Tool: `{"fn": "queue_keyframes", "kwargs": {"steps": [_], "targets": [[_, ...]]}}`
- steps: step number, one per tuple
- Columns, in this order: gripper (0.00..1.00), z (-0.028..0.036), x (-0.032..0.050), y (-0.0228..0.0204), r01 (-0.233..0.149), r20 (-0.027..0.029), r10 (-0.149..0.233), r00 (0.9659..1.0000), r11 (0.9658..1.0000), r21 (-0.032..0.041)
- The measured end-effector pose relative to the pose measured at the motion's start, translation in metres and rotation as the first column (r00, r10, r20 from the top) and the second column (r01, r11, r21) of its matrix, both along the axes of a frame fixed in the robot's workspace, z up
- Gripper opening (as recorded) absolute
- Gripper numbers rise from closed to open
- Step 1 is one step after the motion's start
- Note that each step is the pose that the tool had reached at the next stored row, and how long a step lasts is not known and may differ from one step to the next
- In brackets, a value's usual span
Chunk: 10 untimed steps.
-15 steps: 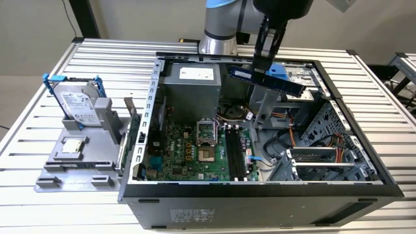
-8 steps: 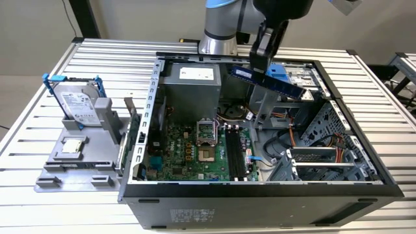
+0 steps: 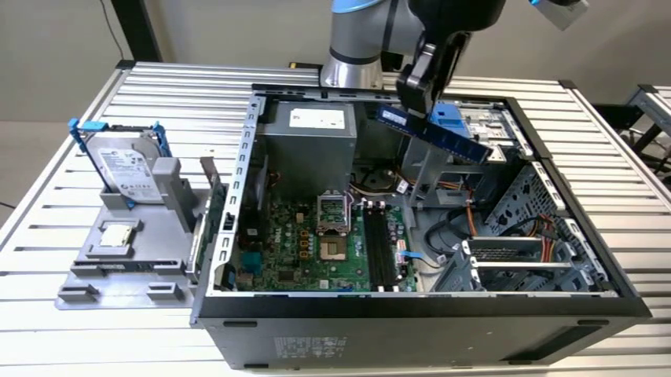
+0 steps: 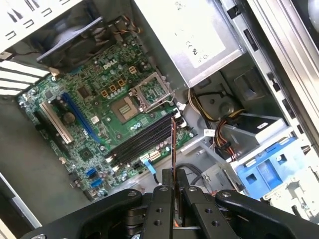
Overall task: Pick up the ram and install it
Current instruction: 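Insert the ram into the slot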
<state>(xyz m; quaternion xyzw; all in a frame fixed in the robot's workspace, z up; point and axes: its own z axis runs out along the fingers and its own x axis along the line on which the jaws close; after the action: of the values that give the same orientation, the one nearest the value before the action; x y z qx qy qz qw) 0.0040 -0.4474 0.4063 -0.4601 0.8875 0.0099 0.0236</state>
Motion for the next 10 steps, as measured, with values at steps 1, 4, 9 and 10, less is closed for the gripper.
{"fn": "queue_keyframes", "kwargs": {"steps": [1,4,9,10], "targets": [[0.00,0.0000,0.0000,0.0000,0.013,0.0000,-0.013,0.9999,0.9999,0.0000],[0.00,0.0000,0.0000,0.0000,0.051,0.0000,-0.051,0.9987,0.9987,0.0000],[0.00,0.0000,0.0000,0.0000,0.115,0.0000,-0.115,0.9934,0.9934,0.0000],[0.00,0.0000,0.0000,0.0000,0.127,0.0000,-0.127,0.9919,0.9919,0.0000]]}}
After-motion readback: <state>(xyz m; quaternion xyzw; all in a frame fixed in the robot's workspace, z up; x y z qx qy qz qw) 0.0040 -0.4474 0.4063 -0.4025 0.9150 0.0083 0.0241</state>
